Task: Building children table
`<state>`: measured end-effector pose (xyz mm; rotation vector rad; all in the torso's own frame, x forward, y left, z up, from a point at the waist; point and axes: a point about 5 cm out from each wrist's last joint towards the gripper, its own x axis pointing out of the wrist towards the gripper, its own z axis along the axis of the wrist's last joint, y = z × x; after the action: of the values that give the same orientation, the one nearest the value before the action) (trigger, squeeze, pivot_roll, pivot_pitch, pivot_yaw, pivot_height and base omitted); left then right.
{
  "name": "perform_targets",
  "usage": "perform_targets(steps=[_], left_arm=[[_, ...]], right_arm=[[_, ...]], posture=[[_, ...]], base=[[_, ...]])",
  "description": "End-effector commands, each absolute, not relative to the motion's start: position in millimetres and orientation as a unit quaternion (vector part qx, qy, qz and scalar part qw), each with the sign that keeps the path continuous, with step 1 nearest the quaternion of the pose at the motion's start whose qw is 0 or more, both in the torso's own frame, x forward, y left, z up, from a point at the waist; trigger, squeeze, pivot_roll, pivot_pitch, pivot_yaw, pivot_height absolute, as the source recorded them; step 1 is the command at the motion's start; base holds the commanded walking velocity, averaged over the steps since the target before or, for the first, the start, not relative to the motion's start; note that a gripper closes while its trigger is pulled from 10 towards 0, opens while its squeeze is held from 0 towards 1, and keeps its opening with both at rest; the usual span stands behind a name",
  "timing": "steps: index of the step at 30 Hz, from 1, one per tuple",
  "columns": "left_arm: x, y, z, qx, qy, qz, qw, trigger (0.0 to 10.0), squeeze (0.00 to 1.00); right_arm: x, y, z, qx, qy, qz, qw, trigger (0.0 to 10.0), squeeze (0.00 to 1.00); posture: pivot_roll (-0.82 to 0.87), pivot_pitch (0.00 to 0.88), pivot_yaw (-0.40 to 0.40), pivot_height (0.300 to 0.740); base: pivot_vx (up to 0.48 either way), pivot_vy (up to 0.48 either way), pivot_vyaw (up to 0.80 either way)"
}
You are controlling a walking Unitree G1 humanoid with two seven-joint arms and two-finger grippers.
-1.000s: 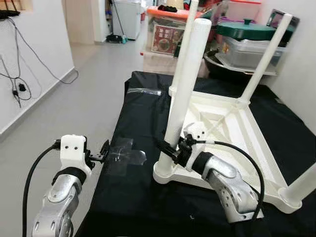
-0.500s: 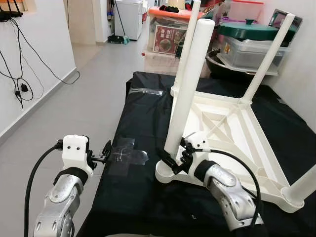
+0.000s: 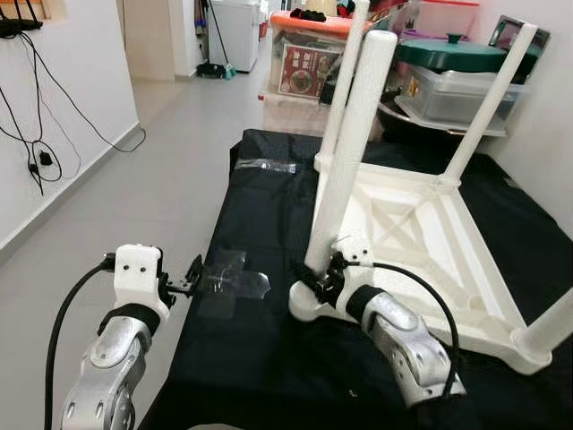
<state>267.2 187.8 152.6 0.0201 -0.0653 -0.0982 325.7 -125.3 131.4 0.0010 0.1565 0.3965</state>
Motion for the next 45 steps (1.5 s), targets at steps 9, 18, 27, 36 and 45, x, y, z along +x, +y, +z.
perform_targets(steps=[9,18,27,36,45], left_arm=[[266.9,187.0,151.8,0.019,-0.032,-0.053,0.998,10.0,0.0],[268.0,185.2,151.6,0.021,-0.031,-0.054,0.998,10.0,0.0],[271.9,183.3,153.0,0.026,-0.034,-0.064,0.997,10.0,0.0],[272.9,178.8,152.8,0.022,-0.035,-0.073,0.996,10.0,0.0],[274.3,174.7,153.1,0.019,-0.037,-0.077,0.996,10.0,0.0]], right_arm=[[303.8,-212.3,96.6,-0.003,0.189,-0.228,0.955,0.0,0.0],[282.6,-208.3,97.3,-0.04,0.2,-0.252,0.946,0.8,0.0],[303.3,-190.2,125.3,0.012,0.134,-0.163,0.977,10.0,0.0],[306.6,-149.1,172.5,0.059,0.026,0.002,0.998,10.0,0.0],[312.7,-69.8,185.4,0.052,0.027,0.174,0.983,10.0,0.0]], posture=[[0.07,0.0,-0.102,0.74],[0.06,0.0,-0.093,0.74],[0.06,0.0,-0.088,0.74],[0.05,0.0,-0.085,0.74],[0.06,0.0,-0.092,0.74]], base=[[0.0,0.0,0.0],[0.0,0.0,0.0],[0.0,0.0,0.0],[0.0,0.0,0.0],[0.0,0.0,0.0]])
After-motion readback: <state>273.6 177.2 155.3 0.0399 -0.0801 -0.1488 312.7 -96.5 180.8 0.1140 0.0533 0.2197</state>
